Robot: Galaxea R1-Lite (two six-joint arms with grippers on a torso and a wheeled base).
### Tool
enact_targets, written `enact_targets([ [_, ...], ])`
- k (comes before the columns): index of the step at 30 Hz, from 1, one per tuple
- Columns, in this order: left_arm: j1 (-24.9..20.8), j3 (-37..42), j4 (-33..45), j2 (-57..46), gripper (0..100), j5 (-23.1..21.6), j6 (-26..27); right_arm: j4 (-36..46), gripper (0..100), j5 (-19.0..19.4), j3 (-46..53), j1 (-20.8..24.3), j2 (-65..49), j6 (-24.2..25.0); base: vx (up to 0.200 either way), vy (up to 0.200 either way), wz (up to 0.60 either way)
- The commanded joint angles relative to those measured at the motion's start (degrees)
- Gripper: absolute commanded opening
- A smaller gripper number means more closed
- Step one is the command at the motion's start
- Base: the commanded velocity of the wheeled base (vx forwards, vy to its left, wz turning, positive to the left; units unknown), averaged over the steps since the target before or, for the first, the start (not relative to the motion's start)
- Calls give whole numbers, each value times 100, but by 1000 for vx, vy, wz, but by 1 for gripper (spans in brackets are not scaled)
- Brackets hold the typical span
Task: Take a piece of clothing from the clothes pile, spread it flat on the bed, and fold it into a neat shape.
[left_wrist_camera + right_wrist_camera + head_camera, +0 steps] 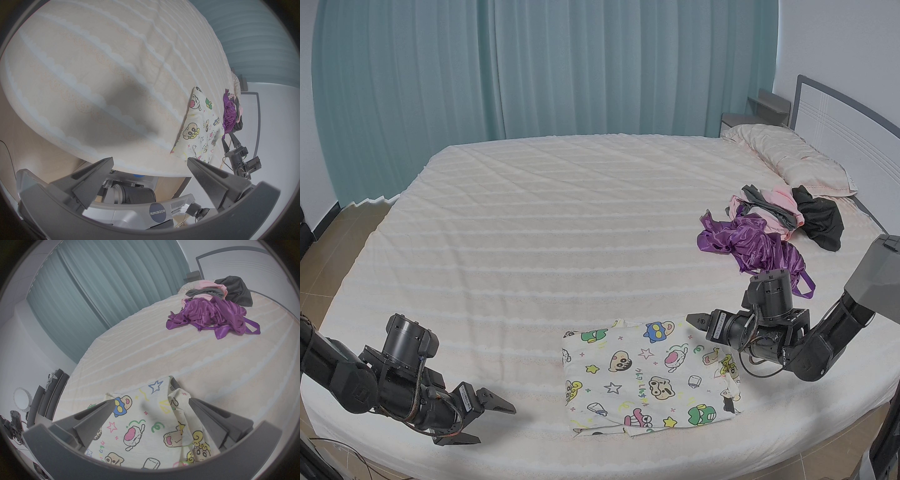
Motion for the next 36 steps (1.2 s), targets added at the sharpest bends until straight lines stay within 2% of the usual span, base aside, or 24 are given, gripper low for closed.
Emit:
enact_targets([
  [1,1,-3,-1,42,100,2,2,-2,100,5,-121,-5,271,-1,0,0,0],
  [9,1,-3,-1,51,100,2,2,-2,100,5,-156,101,280,8,0,0,0],
  [16,1,-3,-10,42,100,2,-7,6,100,-3,-288,233,341,227,0,0,0],
  [17,1,-3,-10,42,100,2,-7,24,0,-3,-332,206,385,227,0,0,0],
  [36,1,6,-1,51,100,2,2,-11,0,5,-736,-488,719,254,0,0,0],
])
